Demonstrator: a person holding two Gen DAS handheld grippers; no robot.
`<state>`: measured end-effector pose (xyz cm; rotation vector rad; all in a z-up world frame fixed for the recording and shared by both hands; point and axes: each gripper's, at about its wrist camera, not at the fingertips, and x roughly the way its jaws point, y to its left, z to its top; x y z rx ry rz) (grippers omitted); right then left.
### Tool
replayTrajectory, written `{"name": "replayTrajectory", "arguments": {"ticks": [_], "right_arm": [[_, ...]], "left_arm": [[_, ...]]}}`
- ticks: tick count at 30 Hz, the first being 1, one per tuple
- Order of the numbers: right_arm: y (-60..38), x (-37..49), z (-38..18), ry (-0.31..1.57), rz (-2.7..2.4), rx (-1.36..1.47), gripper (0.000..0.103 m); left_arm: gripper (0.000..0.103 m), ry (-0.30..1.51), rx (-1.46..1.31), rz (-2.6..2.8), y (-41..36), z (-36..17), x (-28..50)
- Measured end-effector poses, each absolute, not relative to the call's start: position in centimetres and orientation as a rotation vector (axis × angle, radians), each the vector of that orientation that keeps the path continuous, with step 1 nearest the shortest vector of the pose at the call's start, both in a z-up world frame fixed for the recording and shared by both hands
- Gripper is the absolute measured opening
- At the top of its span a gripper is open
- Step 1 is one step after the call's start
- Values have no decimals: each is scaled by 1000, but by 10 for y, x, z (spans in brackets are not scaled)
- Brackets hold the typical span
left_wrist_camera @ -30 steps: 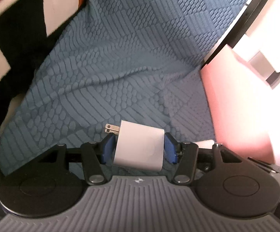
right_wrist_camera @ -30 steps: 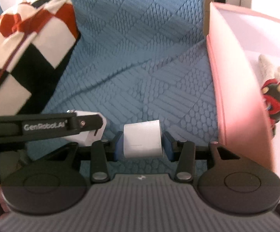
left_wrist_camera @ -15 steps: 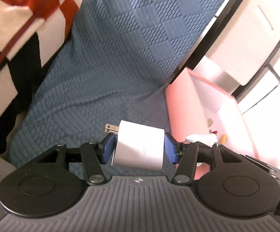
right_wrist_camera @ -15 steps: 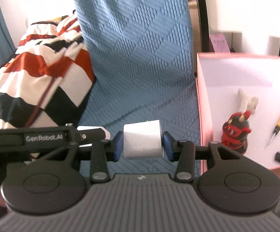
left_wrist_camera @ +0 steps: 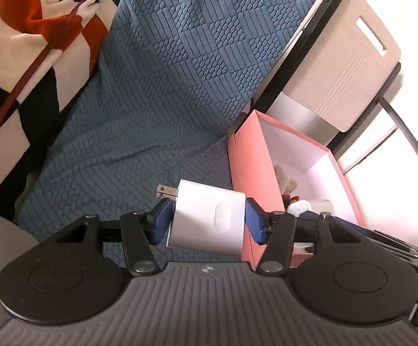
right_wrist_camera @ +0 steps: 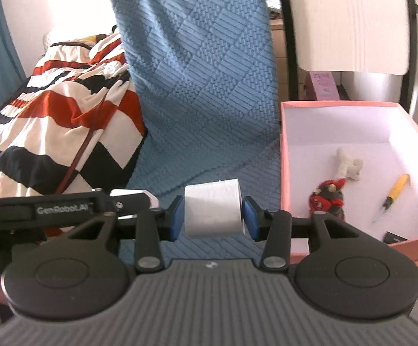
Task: Organize rigid objects
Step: 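Lift both chargers and carry them over the pink box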
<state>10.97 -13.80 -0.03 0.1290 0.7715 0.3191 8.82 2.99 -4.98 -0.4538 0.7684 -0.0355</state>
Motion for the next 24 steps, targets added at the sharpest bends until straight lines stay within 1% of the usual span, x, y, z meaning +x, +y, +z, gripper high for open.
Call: {"name": "replayTrajectory", "arguments": {"ticks": [12,24], "right_arm": [[-203,89,27,730,213,86,46],[-279,85,36,730,105,100,46]], "left_arm": [[61,762,-427,-141,-34,-20,100],[61,776,-394,-286,-126,-2,129]]}}
